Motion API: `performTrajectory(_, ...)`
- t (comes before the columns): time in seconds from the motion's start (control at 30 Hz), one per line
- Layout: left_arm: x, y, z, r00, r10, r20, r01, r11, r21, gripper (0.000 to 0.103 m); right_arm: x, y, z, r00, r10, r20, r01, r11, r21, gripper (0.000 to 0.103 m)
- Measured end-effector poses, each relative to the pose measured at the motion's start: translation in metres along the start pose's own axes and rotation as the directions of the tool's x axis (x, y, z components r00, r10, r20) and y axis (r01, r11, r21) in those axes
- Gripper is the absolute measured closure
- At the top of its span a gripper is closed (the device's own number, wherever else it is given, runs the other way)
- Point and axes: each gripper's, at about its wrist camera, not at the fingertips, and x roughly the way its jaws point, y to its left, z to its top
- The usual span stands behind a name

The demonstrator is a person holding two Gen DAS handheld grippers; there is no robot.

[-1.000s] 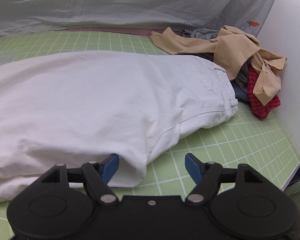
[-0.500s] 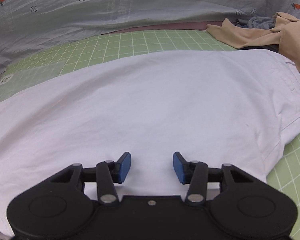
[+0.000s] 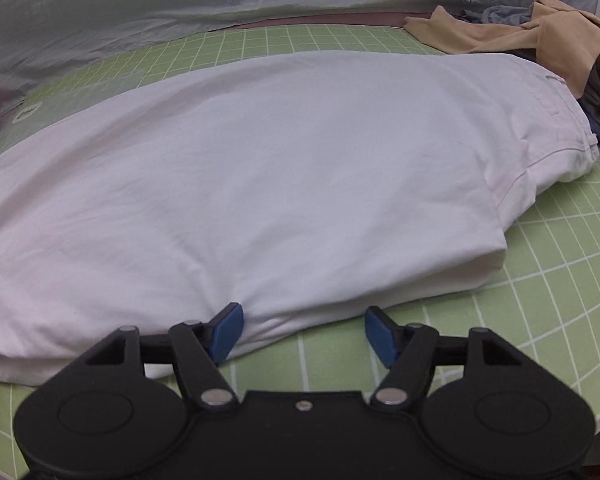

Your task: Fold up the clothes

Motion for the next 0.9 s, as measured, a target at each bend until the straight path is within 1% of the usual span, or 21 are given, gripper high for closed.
performTrajectory(0.13,-0.012,0.013,-0.007,1.000,-0.012,0.029,0.013,0.999,-0.042,0.000,-0.002,-0.005,-0.007,1.000,-0.007,-0.008,0.007,0.999,0.043,0.028)
performTrajectory(0.27,-0.032,0.042,-0.017,0.996,-0.021,0.091,0.035,0.986,-0.162,0.000,-0.001,-0.003,-0.007,1.000,-0.030,-0.009,0.030,0.998,0.051,0.024)
performTrajectory(0.3,-0.037,0.049,-0.021,0.994,-0.012,0.108,0.033,0.980,-0.195,0.000,-0.001,-0.003,-0.006,0.999,-0.034,-0.011,0.035,0.998,0.053,0.023)
performTrajectory(0.37,-0.046,0.063,-0.027,0.986,0.027,0.162,0.015,0.967,-0.255,0.002,0.001,-0.003,-0.005,0.999,-0.042,-0.014,0.043,0.997,0.058,0.021)
performTrajectory(0.47,-0.056,0.078,-0.036,0.971,0.044,0.233,0.023,0.960,-0.279,0.004,0.001,-0.002,-0.004,0.999,-0.049,-0.015,0.050,0.997,0.060,0.019)
performTrajectory(0.57,-0.058,0.091,-0.039,0.964,0.061,0.260,0.029,0.943,-0.330,0.007,0.001,-0.001,-0.004,0.998,-0.055,-0.015,0.056,0.997,0.058,0.019)
performTrajectory(0.63,-0.058,0.097,-0.040,0.965,0.077,0.250,0.018,0.933,-0.359,0.013,0.001,0.000,-0.004,0.998,-0.060,-0.016,0.061,0.997,0.056,0.019)
performTrajectory(0.67,-0.059,0.100,-0.041,0.963,0.076,0.259,0.025,0.931,-0.365,0.019,0.001,0.001,-0.004,0.998,-0.064,-0.016,0.065,0.996,0.055,0.019)
performTrajectory(0.7,-0.061,0.103,-0.041,0.960,0.073,0.270,0.034,0.928,-0.372,0.020,0.001,0.001,-0.004,0.998,-0.068,-0.016,0.068,0.996,0.054,0.019)
performTrajectory(0.8,-0.065,0.113,-0.043,0.951,0.079,0.300,0.052,0.914,-0.403,0.022,0.000,0.004,-0.003,0.997,-0.079,-0.019,0.080,0.995,0.053,0.019)
performTrajectory(0.9,-0.066,0.125,-0.044,0.944,0.125,0.305,0.028,0.892,-0.450,0.023,0.000,0.006,-0.002,0.996,-0.092,-0.022,0.093,0.995,0.039,0.019)
